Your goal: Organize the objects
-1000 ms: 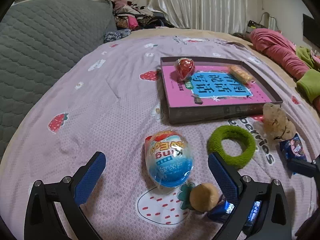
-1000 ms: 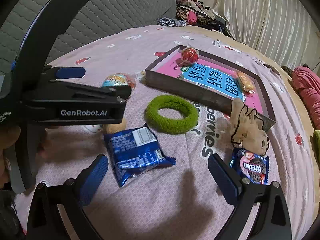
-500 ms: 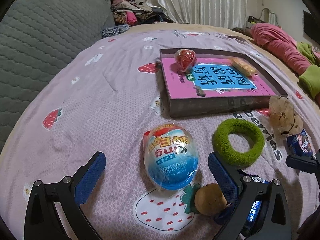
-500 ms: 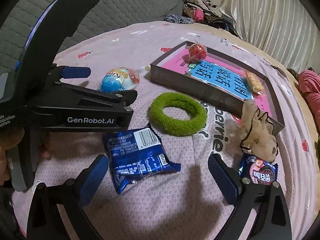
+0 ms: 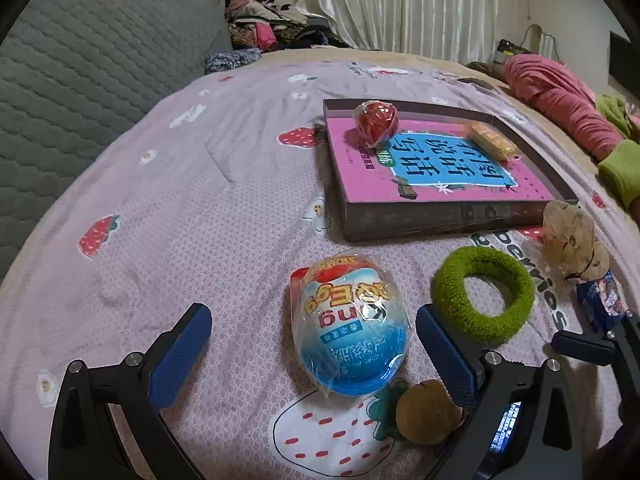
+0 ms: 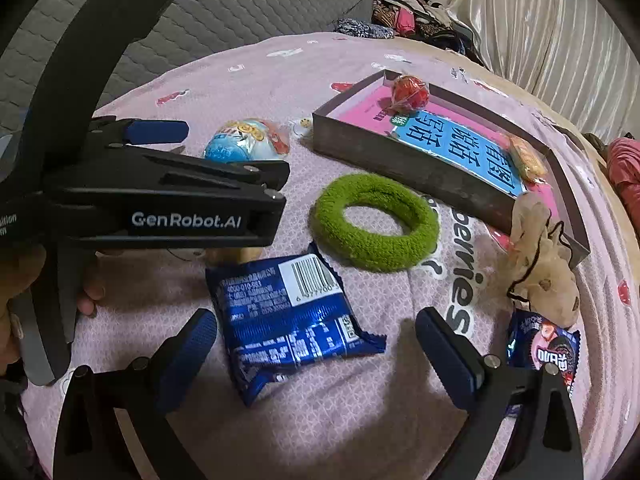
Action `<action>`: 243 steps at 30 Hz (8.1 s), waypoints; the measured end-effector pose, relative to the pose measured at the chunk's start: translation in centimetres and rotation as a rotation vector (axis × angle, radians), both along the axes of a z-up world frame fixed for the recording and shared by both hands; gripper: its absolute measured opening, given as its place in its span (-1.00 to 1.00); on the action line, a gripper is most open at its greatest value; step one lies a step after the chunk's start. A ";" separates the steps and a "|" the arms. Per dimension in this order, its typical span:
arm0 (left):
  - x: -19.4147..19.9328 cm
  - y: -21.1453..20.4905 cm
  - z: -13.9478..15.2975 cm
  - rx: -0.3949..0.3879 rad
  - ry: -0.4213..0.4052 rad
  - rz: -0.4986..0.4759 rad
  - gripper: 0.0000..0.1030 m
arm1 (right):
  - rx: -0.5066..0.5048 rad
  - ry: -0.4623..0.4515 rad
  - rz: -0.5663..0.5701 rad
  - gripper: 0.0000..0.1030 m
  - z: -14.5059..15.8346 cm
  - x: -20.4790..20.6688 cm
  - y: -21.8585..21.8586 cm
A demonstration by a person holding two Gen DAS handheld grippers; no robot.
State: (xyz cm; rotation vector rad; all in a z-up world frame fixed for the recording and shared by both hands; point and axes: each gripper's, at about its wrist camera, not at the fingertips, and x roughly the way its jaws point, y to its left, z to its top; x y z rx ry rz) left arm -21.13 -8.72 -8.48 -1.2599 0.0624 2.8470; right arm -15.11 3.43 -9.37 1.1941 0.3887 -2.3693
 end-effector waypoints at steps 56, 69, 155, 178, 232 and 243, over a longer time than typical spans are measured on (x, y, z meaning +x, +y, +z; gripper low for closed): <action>5.7 2.5 7.4 0.066 0.122 -0.134 0.13 | -0.175 0.092 -0.097 0.12 7.6 4.8 4.9; 10.6 3.4 10.3 0.081 0.156 -0.116 0.13 | -0.221 0.175 -0.144 0.12 12.0 7.7 7.7; -4.9 11.1 21.3 0.013 0.282 -0.109 0.13 | -0.290 0.443 -0.182 0.12 24.1 -7.3 14.5; -11.0 7.7 8.1 0.070 0.196 -0.036 0.13 | -0.269 0.385 -0.253 0.12 14.7 -11.9 15.9; -16.2 8.0 -0.8 0.095 -0.077 -0.060 0.13 | -0.026 0.008 -0.282 0.12 1.3 -19.3 13.7; -16.6 8.3 -1.3 0.108 -0.103 -0.071 0.13 | -0.023 -0.024 -0.291 0.14 0.3 -19.7 13.8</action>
